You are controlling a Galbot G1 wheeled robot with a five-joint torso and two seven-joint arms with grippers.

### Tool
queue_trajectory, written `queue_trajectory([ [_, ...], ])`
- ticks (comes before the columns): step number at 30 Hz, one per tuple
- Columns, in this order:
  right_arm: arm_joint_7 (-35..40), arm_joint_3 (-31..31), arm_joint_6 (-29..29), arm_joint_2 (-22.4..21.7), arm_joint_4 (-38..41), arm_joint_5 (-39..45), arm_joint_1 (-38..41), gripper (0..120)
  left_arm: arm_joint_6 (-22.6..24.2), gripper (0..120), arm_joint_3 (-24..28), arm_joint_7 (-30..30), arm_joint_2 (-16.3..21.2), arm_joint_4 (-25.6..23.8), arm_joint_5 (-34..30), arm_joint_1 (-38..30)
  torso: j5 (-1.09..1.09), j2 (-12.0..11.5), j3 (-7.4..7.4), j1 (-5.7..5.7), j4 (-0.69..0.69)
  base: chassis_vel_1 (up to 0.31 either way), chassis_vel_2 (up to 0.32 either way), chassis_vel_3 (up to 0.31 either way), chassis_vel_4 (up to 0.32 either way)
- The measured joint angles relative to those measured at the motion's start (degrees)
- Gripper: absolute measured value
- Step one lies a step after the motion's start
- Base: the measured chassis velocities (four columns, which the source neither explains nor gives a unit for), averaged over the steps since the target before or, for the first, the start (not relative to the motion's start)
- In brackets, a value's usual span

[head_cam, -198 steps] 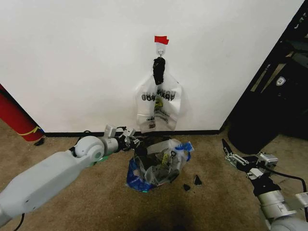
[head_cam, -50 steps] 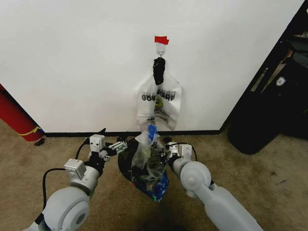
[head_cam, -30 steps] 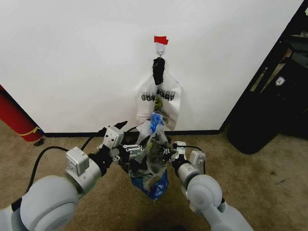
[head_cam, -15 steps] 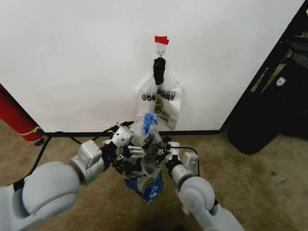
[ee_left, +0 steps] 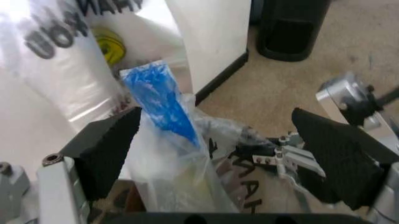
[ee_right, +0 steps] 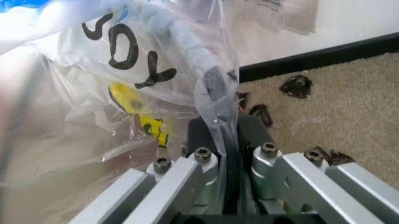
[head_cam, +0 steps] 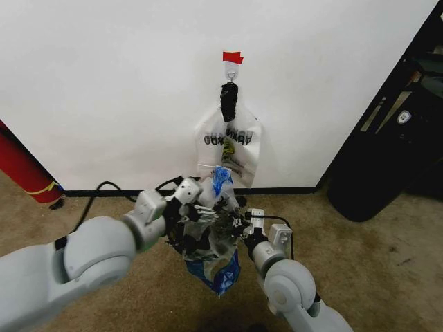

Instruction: Pick up the garbage bag from the wall and place it over the trash bin.

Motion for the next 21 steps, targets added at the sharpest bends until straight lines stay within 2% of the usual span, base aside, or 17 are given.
queue_trajectory([
  [4, 0.0, 0.6, 0.0, -0.6, 0.1, 0.3, -0.3, 1, 0.5, 78, 3.0, -0.6, -2.2, 2.7, 0.1, -2.4, 0.00, 0.0, 0.00, 0.00, 0.03, 0.000, 0.000, 0.000, 0.000],
  [6, 0.0, 0.7, 0.0, -0.7, 0.1, 0.3, -0.3, 1, 0.5, 75, 3.4, -0.5, -2.4, 3.1, 0.4, -2.7, 0.00, 0.0, 0.00, 0.00, 0.03, 0.000, 0.000, 0.000, 0.000],
  [9, 0.0, 0.8, 0.0, -0.8, 0.1, 0.8, 0.1, 1, 0.8, 61, 4.8, 0.0, -3.5, 4.6, 1.0, -3.8, 0.00, 0.0, 0.00, 0.00, 0.02, 0.000, 0.000, 0.000, 0.000],
  [10, 0.0, 0.8, 0.0, -0.8, 0.1, 0.8, 0.1, 1, 0.8, 61, 4.8, 0.0, -3.5, 4.6, 1.0, -3.8, 0.00, 0.0, 0.00, 0.00, 0.02, 0.000, 0.000, 0.000, 0.000],
  [17, 0.1, 1.0, -0.1, -1.3, 0.0, 1.8, 0.6, 1, 1.6, 31, 6.0, 0.5, -4.3, 6.3, 1.9, -3.2, -0.01, 0.0, 0.00, 0.00, 0.02, 0.000, 0.000, 0.000, 0.000],
  [19, 0.1, 1.0, -0.1, -1.4, 0.0, 1.9, 0.6, 1, 1.7, 30, 6.0, 0.5, -4.5, 6.7, 2.2, -3.1, -0.01, 0.0, 0.00, 0.00, 0.02, 0.000, 0.000, 0.000, 0.000],
  [21, 0.1, 1.1, -0.1, -1.5, 0.1, 2.2, 0.6, 1, 1.9, 20, 6.2, 0.3, -4.7, 7.3, 3.1, -3.1, -0.01, 0.0, 0.00, 0.00, 0.01, 0.000, 0.000, 0.000, 0.000],
])
